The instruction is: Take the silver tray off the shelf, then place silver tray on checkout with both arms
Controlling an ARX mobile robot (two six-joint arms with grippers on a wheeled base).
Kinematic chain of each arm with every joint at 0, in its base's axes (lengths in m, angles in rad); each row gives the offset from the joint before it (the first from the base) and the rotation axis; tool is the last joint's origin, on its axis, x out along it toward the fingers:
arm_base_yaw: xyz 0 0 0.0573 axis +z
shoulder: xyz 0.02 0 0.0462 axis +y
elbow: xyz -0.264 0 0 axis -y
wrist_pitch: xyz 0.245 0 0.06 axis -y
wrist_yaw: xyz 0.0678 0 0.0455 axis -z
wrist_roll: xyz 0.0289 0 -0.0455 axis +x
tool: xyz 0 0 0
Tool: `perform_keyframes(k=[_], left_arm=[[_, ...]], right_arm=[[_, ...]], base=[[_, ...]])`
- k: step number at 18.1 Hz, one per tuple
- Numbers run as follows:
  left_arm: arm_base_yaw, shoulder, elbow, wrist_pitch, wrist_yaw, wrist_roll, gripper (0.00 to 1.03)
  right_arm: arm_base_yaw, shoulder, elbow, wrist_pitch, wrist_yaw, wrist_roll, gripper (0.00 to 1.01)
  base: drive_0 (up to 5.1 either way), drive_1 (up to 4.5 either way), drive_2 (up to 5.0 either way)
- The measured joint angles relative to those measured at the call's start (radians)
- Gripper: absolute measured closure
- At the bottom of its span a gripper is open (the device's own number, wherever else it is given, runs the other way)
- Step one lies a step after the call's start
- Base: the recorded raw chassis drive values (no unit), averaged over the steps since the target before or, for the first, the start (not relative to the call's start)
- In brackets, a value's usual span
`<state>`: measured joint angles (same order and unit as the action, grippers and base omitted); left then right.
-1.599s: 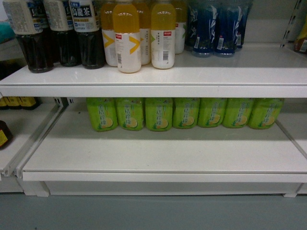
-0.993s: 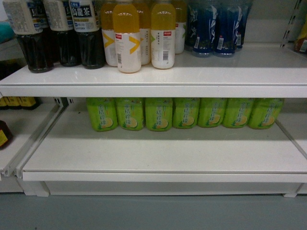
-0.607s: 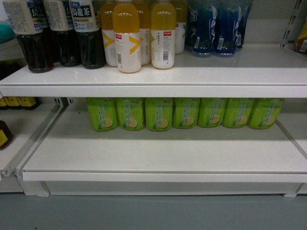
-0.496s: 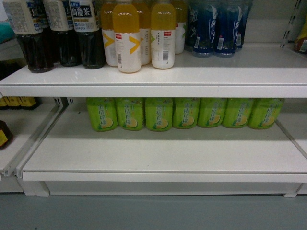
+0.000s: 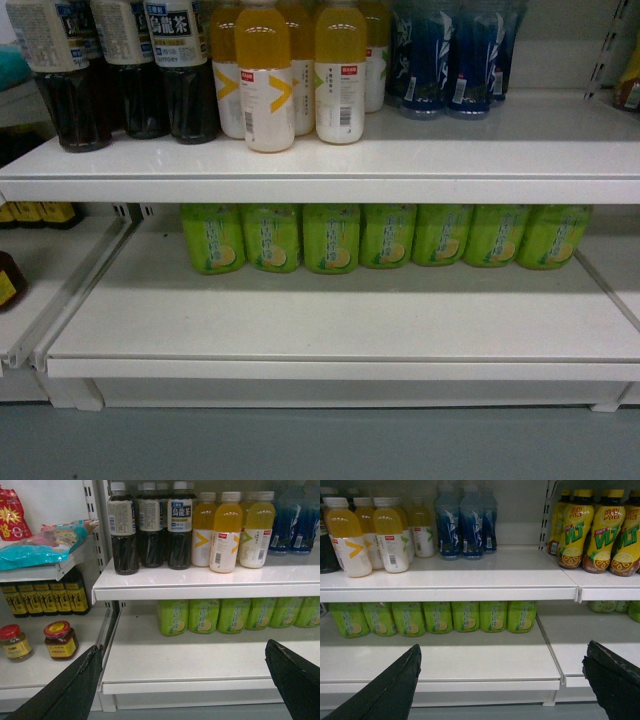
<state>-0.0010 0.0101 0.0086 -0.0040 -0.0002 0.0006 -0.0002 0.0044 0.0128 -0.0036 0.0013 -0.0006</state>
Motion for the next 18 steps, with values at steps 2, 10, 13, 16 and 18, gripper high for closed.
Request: perform_keyframes(k=[2, 10, 13, 16, 18], left_arm=[[0.000, 0.000, 0.000, -0.001, 0.000, 0.000, 0.05], [0.000, 0.000, 0.000, 0.001, -0.002, 0.000, 0.05], [0.000, 0.000, 0.000, 0.001, 0.002, 0.000, 0.05], [0.000, 0.000, 0.000, 0.000, -0.002, -0.001, 0.05], [0.000, 0.000, 0.000, 0.000, -0.002, 0.000, 0.05]], right_arm=[[0.000, 0.000, 0.000, -0.001, 0.000, 0.000, 0.03], [0.000, 0.000, 0.000, 0.000, -0.002, -0.002, 0.03], [0.000, 0.000, 0.000, 0.001, 0.000, 0.000, 0.03], [0.000, 0.000, 0.000, 0.000, -0.002, -0.001, 0.03], [0.000, 0.000, 0.000, 0.001, -0.002, -0.001, 0.03]], base=[[0.0, 0.00, 0.0], [0.0, 0.00, 0.0], [0.0, 0.00, 0.0], [0.0, 0.00, 0.0], [0.0, 0.00, 0.0]])
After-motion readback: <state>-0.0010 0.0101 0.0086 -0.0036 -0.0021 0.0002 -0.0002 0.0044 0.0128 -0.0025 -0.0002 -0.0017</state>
